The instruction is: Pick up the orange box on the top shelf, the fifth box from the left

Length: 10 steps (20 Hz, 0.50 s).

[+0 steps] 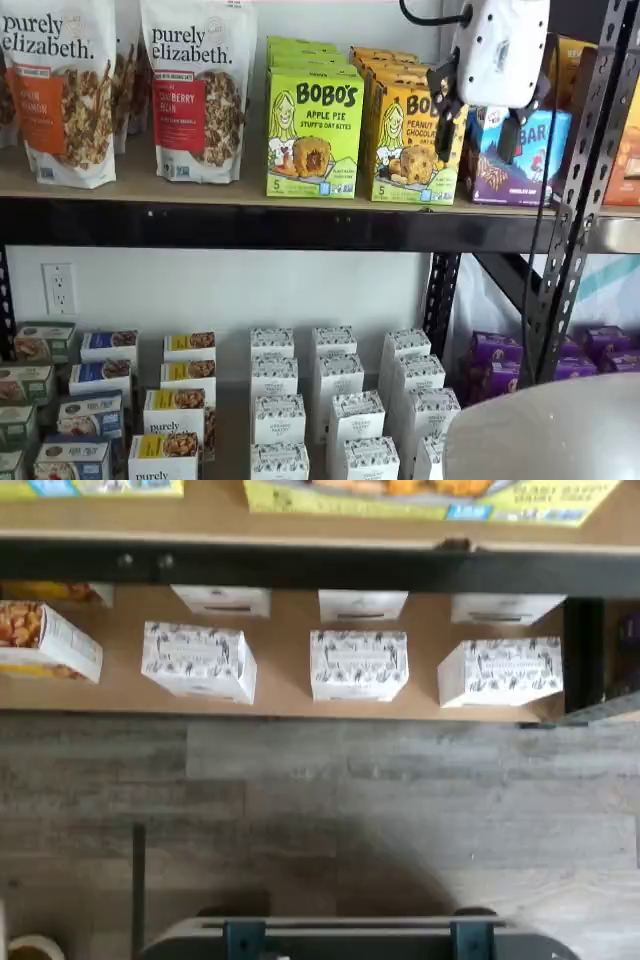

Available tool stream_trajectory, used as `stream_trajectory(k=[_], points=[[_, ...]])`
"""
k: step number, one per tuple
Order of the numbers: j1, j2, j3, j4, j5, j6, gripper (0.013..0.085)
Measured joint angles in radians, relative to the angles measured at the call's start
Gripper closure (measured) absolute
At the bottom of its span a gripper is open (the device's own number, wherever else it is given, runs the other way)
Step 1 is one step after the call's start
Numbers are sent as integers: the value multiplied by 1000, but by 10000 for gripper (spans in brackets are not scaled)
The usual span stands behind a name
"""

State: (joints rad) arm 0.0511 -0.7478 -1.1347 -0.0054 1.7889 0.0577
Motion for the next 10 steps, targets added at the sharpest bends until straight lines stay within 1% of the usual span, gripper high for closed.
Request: stream_trajectory(k=[4, 10], points=[[-6, 40, -17, -4, -52, -6, 130], [-10, 99, -53, 6, -105, -8, 130]])
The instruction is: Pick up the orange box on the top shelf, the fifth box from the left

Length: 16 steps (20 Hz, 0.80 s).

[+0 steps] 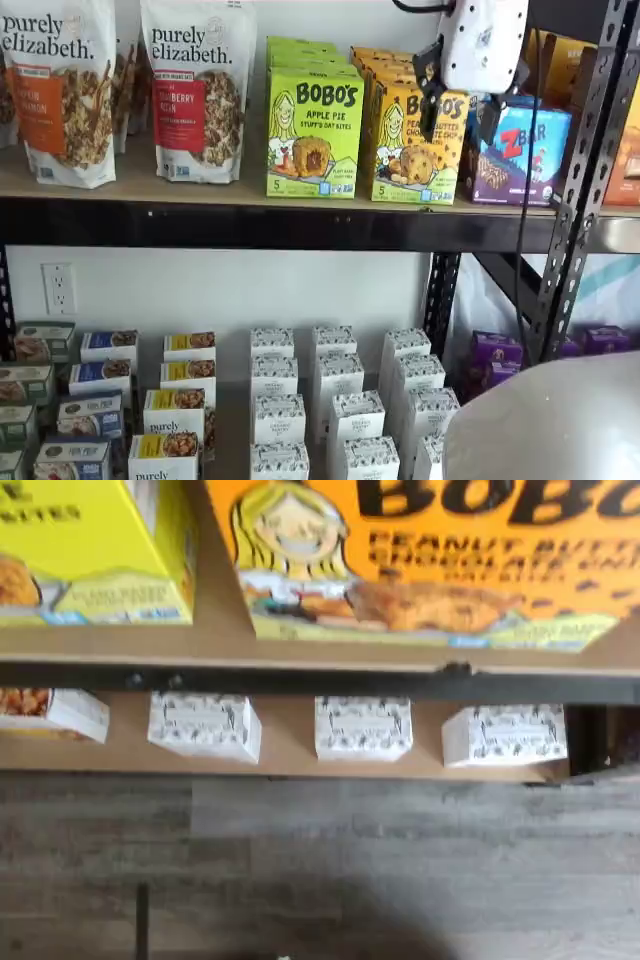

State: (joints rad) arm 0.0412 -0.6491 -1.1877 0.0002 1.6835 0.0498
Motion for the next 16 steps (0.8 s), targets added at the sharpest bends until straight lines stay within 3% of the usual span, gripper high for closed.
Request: stream_trajectory(k=[9, 16], points=[[-26, 89, -77, 36, -41, -22, 130], [-31, 121, -100, 37, -59, -28, 130]])
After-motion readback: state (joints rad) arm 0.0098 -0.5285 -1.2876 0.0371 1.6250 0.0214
